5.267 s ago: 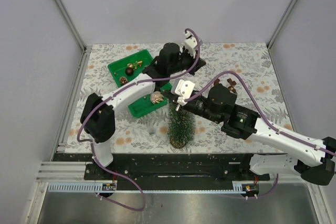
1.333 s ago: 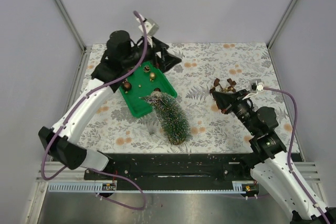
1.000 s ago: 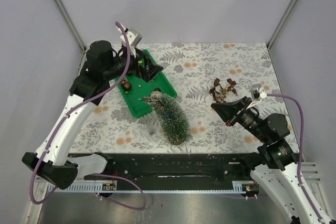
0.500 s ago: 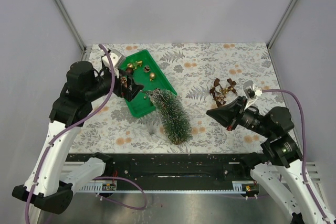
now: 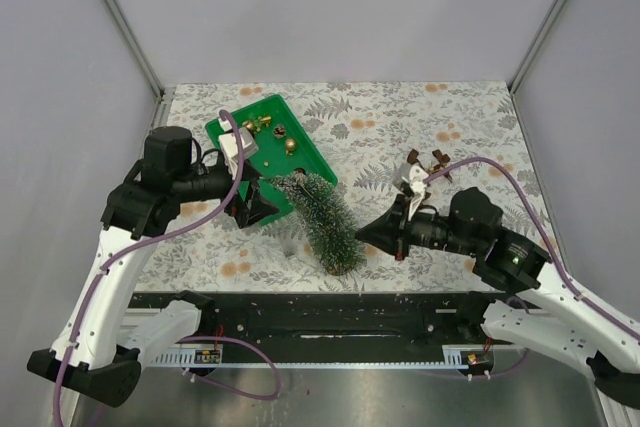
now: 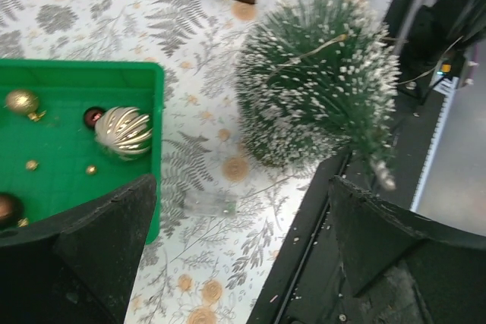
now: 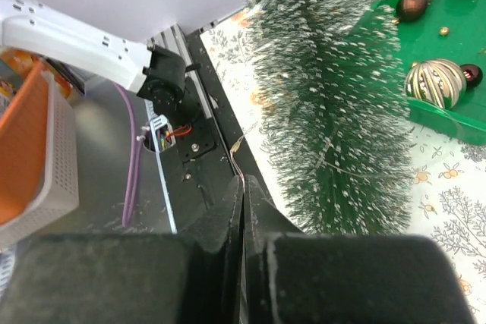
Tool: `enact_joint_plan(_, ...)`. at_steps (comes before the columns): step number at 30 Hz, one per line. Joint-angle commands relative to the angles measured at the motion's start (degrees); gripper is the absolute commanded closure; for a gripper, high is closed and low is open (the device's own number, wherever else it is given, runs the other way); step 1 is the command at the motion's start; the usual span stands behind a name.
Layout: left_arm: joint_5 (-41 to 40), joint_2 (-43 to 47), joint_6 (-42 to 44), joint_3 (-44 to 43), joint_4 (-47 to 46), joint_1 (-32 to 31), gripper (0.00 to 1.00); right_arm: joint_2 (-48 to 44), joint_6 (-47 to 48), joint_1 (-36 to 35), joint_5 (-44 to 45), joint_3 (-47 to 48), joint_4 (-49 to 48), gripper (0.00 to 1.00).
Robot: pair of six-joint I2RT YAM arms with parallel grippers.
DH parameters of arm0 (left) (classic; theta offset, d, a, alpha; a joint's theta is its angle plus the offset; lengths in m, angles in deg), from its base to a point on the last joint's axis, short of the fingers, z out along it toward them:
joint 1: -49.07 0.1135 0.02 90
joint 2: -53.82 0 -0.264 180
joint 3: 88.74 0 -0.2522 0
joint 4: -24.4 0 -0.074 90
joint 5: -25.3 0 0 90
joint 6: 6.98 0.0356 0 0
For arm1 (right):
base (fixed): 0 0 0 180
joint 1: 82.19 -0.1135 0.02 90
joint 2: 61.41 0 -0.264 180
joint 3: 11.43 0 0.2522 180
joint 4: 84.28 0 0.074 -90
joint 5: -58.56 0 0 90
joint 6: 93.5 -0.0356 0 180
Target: Decorate the small christmas tree
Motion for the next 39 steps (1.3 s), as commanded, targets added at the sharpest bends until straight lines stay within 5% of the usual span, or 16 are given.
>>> enact_joint_plan(1, 9.1, -0.8, 0.6, -2.1, -0.2, 0.3, 0.01, 2.0, 6.2, -10.0, 15.9, 4.2, 1.8, 1.00)
enact_joint_plan(14, 6.6, 1.0, -7.8, 1.2, -7.8, 0.3, 0.15, 20.7, 12.1, -35.8, 39.1, 12.0, -0.3, 1.00)
enact_joint_plan(29, 8.9, 3.3, -9.5, 3.1, -9.4, -0.2, 0.21, 33.3, 19.6, -36.9, 54.6, 10.2, -19.0, 0.95)
enact_joint_plan(39, 8.7, 7.3, 4.1, 1.9, 6.1, -0.2, 0.19, 30.4, 18.5, -37.0, 52.9, 6.2, -20.9, 0.95)
